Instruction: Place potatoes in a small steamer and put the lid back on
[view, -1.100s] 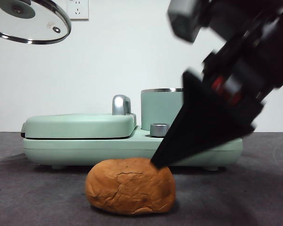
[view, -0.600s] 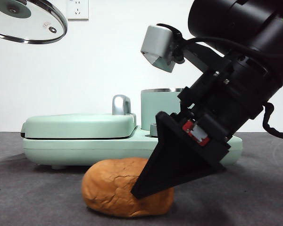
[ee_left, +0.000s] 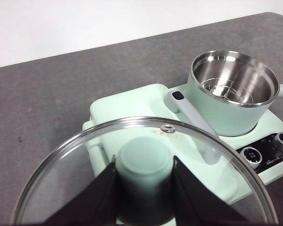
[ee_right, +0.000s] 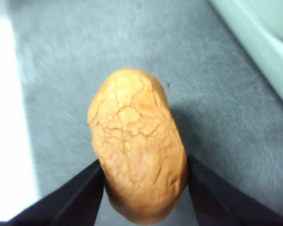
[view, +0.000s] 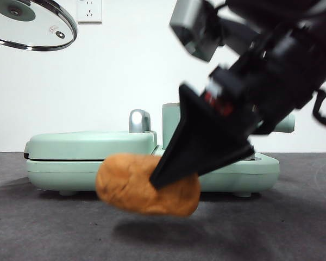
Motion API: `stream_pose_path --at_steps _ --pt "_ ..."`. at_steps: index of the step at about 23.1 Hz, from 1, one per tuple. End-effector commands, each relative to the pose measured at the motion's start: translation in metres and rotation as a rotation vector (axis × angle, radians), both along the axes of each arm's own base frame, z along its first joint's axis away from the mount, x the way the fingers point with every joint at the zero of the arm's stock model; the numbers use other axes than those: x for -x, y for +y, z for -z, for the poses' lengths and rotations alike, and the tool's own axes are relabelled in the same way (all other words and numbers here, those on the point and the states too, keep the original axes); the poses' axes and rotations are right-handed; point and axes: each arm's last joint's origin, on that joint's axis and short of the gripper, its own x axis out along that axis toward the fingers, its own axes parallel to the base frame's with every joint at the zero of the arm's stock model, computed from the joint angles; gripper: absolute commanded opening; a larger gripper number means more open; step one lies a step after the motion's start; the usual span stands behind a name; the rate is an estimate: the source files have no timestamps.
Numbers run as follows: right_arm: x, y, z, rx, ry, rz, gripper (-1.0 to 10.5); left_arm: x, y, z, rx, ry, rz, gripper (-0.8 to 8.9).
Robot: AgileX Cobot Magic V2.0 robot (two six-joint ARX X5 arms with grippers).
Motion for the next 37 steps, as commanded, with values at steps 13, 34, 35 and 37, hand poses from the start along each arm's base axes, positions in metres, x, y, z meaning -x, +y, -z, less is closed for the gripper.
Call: stream_pose_path --at_steps 13,34,35,37 --pt "0.002 -0.047 -0.111 0.267 0.125 0.364 2.2 0.001 0.0 -0.004 -0.003 -0.016 0.002 0.09" --pt "-0.145 -0.027 -0.193 0.295 -0.049 0.487 2.2 0.001 0.0 -0.004 -0.004 -0.014 0.002 0.09" --pt "-0.153 -0.026 -0.19 0.297 -0.052 0.488 2.2 0.001 0.0 -0.004 -0.004 -0.014 0.002 0.1" --pt "-0.165 -0.024 -0.182 0.293 -0.052 0.496 2.2 0.001 0.0 -0.004 -0.004 -0.014 0.002 0.1"
